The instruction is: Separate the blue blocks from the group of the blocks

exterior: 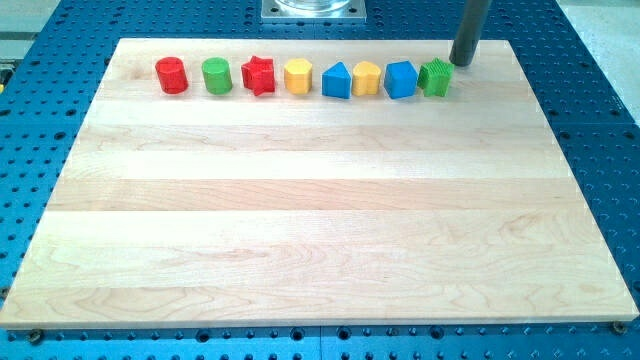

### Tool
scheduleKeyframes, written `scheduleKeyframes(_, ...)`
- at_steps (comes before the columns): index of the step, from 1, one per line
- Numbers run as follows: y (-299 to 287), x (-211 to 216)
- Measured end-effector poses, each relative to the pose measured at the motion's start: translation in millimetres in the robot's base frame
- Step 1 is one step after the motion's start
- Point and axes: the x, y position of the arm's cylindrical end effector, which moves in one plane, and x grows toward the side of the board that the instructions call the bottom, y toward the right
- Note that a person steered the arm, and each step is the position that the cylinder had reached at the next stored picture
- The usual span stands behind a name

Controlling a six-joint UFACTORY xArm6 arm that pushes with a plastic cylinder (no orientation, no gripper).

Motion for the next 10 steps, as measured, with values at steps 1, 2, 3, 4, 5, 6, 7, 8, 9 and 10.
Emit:
scheduleKeyframes(1, -43, 10)
scheduleKeyframes(2, -91, 41)
scheduleKeyframes(3, -105, 66)
scheduleKeyframes(4, -105, 60)
scheduleKeyframes(5, -106, 70)
scheduleKeyframes(6, -106, 90)
scheduleKeyframes(7, -102, 77)
scheduleKeyframes(8, -102, 80)
scheduleKeyframes(9, -102, 116)
scheduleKeyframes(10, -102, 116)
